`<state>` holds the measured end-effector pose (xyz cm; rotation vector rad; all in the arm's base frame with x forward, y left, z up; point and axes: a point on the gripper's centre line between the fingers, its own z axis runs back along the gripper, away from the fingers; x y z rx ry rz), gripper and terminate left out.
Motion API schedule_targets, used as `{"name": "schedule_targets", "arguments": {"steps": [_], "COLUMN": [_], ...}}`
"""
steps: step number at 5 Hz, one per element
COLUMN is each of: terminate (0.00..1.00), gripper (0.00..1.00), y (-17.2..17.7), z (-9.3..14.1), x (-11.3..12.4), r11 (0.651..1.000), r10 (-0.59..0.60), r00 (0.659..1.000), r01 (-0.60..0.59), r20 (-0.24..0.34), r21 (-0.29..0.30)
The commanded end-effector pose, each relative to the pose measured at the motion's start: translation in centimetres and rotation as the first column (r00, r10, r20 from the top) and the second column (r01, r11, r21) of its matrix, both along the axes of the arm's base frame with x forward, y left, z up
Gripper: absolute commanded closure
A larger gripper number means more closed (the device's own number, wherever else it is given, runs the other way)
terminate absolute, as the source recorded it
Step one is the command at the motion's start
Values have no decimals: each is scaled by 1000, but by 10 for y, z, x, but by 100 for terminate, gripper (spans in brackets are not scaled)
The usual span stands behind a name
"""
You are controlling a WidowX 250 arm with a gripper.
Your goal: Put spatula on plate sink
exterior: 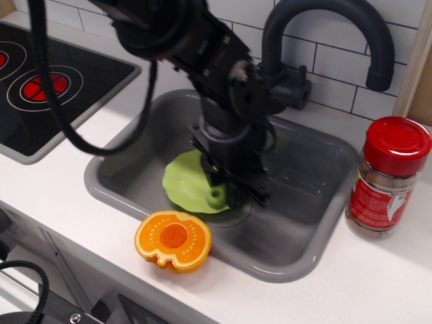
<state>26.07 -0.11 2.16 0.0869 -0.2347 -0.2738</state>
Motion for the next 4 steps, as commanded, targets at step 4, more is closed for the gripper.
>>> {"name": "schedule_targets", "arguments": {"steps": [4], "terminate": [0], "gripper": [100], "y": [50], "z": [-5], "x": [7], "r11": [998], "r10": [48], "r00": [999], "r01": [-47], "r20": [-24], "r21": [42]}}
